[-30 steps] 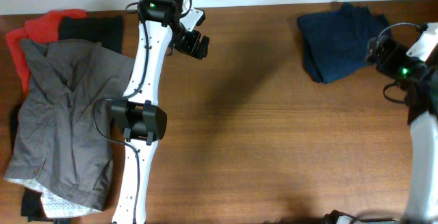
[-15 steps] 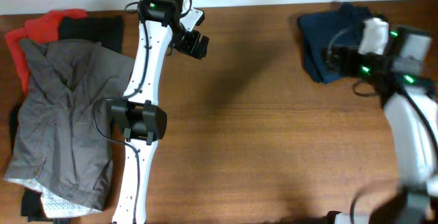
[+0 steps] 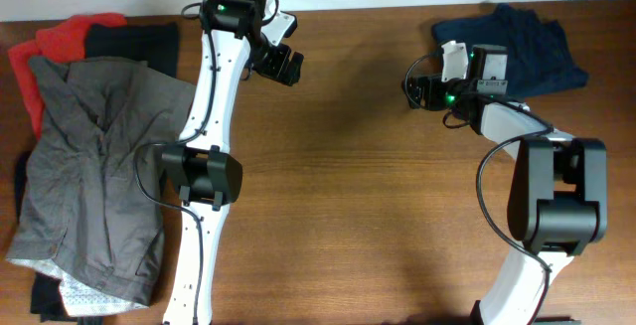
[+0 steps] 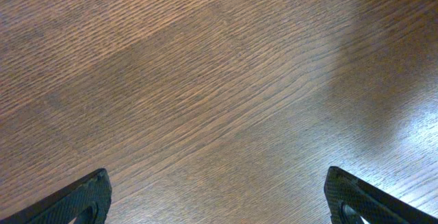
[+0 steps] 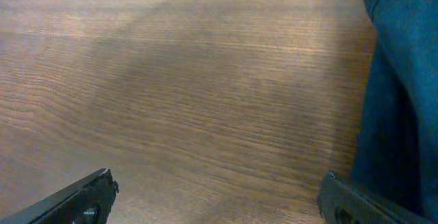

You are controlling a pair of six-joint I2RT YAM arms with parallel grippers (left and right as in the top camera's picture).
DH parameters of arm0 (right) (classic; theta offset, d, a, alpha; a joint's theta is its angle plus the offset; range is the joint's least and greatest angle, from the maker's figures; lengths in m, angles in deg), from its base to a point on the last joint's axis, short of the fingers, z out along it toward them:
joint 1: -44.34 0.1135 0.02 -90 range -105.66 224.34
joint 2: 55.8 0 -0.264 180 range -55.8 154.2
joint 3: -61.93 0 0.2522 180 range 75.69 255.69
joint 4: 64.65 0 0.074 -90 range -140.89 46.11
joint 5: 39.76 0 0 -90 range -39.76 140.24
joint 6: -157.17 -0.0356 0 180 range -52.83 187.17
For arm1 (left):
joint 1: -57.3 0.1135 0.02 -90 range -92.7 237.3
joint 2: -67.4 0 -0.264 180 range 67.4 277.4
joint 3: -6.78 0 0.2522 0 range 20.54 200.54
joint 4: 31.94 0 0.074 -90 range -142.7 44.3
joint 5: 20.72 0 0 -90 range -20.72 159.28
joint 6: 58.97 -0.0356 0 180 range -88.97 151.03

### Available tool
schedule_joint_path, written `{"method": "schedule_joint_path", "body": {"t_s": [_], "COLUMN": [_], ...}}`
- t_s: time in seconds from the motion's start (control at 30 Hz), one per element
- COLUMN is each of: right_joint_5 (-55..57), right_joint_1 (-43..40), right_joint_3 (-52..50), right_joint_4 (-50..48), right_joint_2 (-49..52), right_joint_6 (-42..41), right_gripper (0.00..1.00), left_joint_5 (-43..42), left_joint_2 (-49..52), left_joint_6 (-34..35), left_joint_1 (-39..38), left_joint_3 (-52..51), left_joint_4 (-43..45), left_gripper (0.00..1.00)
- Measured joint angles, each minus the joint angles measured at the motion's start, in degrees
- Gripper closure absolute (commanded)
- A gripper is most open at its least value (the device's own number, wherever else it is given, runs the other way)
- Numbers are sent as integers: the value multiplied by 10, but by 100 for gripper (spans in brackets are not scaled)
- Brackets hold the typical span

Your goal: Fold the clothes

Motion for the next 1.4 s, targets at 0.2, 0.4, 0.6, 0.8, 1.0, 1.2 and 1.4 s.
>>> {"method": "schedule_joint_path", "body": {"t_s": [0.2, 0.4, 0.6, 0.8, 1.0, 1.2, 1.4], "right_joint_5": [49, 109, 122, 122, 124, 131, 136], "right_joint_1": [0, -6, -35, -60, -63, -63, -63], "right_joint_3": [0, 0, 0, 0, 0, 0, 28], "right_joint_4": [-23, -69, -82, -90, -137, -203, -211], "right_joint_2": [19, 19, 19, 23, 44, 75, 113], "right_joint_6": [0, 0, 0, 0, 0, -15, -30], "right_gripper": [1, 1, 1, 1, 1, 1, 1], "left_joint_5": [0, 0, 0, 0, 0, 0, 0], "left_joint_2": [0, 0, 0, 0, 0, 0, 0], "left_joint_6": [0, 0, 0, 0, 0, 0, 0], "left_joint_1": [0, 0, 0, 0, 0, 0, 0], "left_joint_3": [0, 0, 0, 0, 0, 0, 0], "left_joint_4": [0, 0, 0, 0, 0, 0, 0], "left_gripper": [1, 1, 1, 1, 1, 1, 1]}}
